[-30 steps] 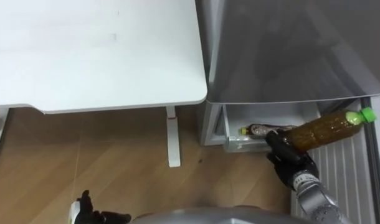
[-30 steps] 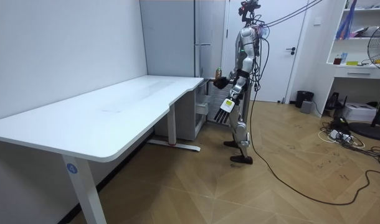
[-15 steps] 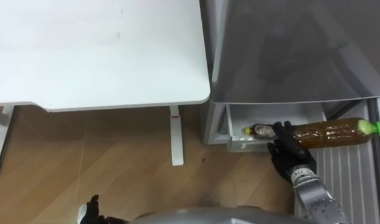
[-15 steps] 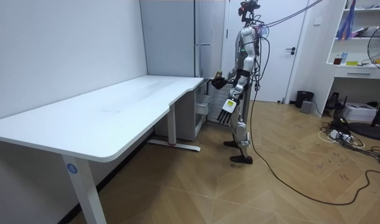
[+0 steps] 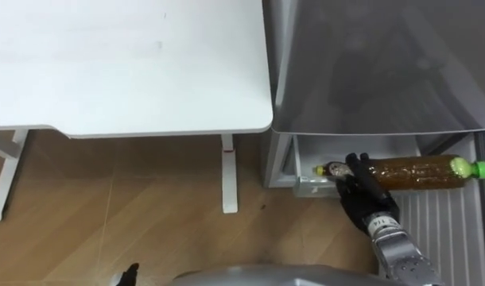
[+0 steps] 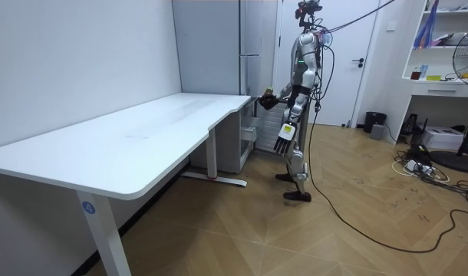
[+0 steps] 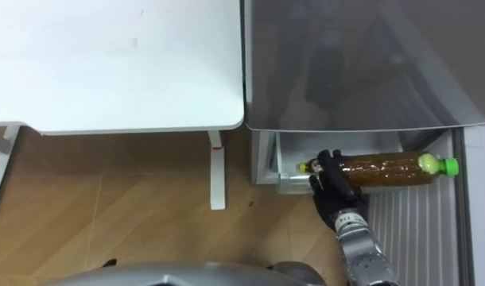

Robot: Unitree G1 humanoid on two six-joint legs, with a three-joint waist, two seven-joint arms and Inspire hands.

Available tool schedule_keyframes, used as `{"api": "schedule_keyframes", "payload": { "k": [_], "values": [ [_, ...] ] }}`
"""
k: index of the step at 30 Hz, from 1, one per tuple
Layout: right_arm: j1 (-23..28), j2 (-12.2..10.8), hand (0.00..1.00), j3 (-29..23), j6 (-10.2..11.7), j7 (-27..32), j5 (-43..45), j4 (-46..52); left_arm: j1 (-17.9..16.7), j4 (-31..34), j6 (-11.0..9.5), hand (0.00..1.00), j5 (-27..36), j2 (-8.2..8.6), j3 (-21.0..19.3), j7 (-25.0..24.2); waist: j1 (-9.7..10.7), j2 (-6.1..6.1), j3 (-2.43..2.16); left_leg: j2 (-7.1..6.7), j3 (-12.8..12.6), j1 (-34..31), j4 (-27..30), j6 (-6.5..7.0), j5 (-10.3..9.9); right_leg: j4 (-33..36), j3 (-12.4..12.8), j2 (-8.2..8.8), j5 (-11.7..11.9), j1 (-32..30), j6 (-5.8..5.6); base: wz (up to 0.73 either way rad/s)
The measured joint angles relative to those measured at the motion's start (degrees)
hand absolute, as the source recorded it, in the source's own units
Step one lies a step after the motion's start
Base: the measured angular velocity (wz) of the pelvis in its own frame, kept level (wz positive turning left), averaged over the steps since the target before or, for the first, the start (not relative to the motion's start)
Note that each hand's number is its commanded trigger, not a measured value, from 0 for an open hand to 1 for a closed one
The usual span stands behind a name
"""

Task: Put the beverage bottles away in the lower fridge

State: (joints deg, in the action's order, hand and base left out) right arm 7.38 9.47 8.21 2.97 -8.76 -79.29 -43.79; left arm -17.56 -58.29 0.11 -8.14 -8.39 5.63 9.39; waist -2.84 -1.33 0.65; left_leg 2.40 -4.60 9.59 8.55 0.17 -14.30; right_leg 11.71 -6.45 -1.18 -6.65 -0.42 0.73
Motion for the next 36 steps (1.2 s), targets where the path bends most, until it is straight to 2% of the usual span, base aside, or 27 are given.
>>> {"api": "schedule_keyframes", "payload": {
  "k": [4, 8, 11, 21, 23, 31, 36],
  "values": [
    [-0.79, 0.0, 1.0, 0.88, -0.63, -0.77, 0.86, -4.75, 0.27, -0.92, 1.16, 0.0, -0.04, 0.01, -0.1, -0.38, -0.82, -0.02, -0.1, 0.0, 0.03, 0.1, 0.14, 0.0, 0.0, -0.11, -0.15, 0.03, 0.0, 0.25, 0.0, 0.0],
    [-0.69, 0.0, 1.0, 1.9, -1.42, -1.01, 0.97, -5.57, 0.17, -1.4, 2.23, 0.0, -0.41, 0.02, -0.45, -1.86, -0.93, -0.08, -0.12, 0.0, 0.03, 0.1, 0.17, 0.0, 0.0, -0.1, -0.17, 0.03, 0.0, 0.24, 0.0, 0.0],
    [-0.71, 0.0, 1.0, 1.91, -1.72, -2.72, 1.71, -6.28, 0.25, -1.4, 2.32, 0.0, -0.7, 0.02, -0.56, -2.72, -1.13, -0.07, -0.11, -0.01, 0.02, 0.25, 0.17, 0.0, 0.0, -0.07, -0.17, 0.05, 0.0, 0.38, 0.0, 0.0],
    [-2.47, 0.0, 1.0, 1.88, -2.3, -3.35, 0.78, -7.51, 0.94, -1.29, 2.55, 0.0, -1.61, 0.0, -0.6, -3.93, -1.7, 0.14, 0.22, 0.0, 0.06, 0.01, 0.17, 0.0, 0.0, -0.02, -0.34, 0.06, 0.0, 0.2, 0.0, 0.0],
    [-3.05, 0.08, 1.0, 1.91, -2.39, -3.35, 0.79, -7.63, 1.01, -1.02, 2.53, 0.0, -1.56, -0.15, -0.56, -4.06, -1.85, -0.09, 0.16, 0.0, 0.09, -0.14, 0.17, 0.0, 0.0, -0.05, -0.55, 0.1, -0.01, 0.21, 0.0, 0.07],
    [-10.79, 2.26, 1.0, 1.75, -3.09, -3.39, 0.35, -13.04, 1.95, 0.38, 2.45, 0.0, -1.48, -1.64, -0.47, -3.85, -1.82, -0.08, 0.18, -0.08, 0.5, -4.19, 1.88, -0.01, 0.02, 0.01, -3.01, 0.99, 0.2, -2.21, 0.15, 0.11],
    [-15.13, 3.18, 1.0, 1.74, -4.0, -3.47, -0.64, -16.17, 4.49, 0.16, 2.55, 0.0, -1.45, -2.41, -0.49, -3.97, -2.01, 0.2, 0.32, -0.04, 0.85, -6.74, 2.3, -0.01, 0.07, 0.01, -3.92, 1.24, 0.25, -4.05, 0.24, 0.11]
  ]
}}
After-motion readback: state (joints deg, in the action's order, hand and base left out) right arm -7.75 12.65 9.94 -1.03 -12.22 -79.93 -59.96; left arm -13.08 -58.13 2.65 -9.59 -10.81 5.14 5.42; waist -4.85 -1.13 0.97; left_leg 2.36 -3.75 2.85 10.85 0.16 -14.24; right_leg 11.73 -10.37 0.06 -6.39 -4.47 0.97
